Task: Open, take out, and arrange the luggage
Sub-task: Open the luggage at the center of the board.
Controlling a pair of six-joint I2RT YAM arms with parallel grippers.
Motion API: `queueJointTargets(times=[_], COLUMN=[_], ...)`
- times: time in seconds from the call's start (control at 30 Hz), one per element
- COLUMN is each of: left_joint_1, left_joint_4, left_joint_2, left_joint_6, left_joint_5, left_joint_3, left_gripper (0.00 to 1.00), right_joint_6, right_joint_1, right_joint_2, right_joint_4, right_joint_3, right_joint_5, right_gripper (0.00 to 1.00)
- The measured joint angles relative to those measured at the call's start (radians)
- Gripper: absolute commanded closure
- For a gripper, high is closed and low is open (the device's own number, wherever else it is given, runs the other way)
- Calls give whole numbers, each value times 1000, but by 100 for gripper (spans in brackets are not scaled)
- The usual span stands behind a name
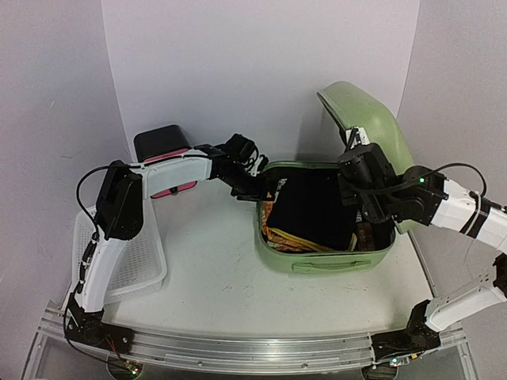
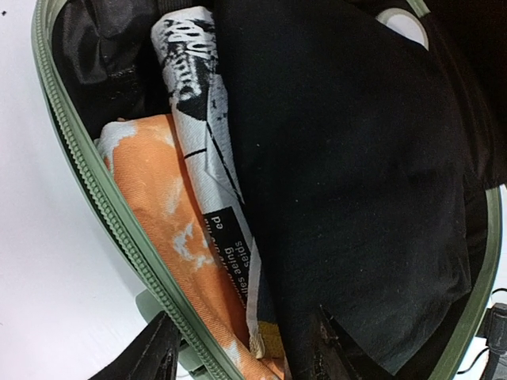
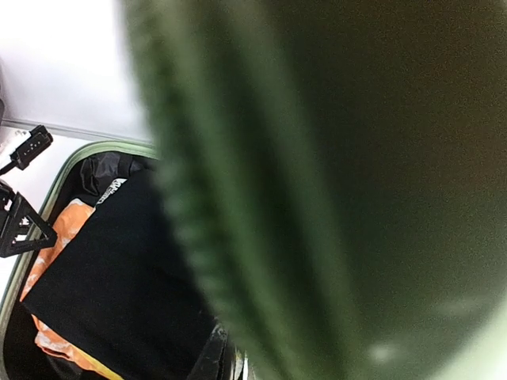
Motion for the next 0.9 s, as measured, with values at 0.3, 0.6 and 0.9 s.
queueJointTargets(times=[0.3, 0.6, 0.9], left_joint_1=[-32, -41, -41], left_joint_4=[6, 23, 21], left_joint_2=[0, 0, -8], left_joint_6=[-10, -9, -28], left_joint_5=[6, -24, -92], left_joint_3=[-2, -18, -28], left_gripper=[46, 69, 99], right_joint_6=[5, 34, 64], right_joint_1=[-66, -129, -229], right_joint_2=[-96, -214, -291], right_joint_4=[-41, -71, -103], right_joint_3=[0, 0, -13], right_joint_5=[7, 63, 65], right_gripper=[88, 91, 97])
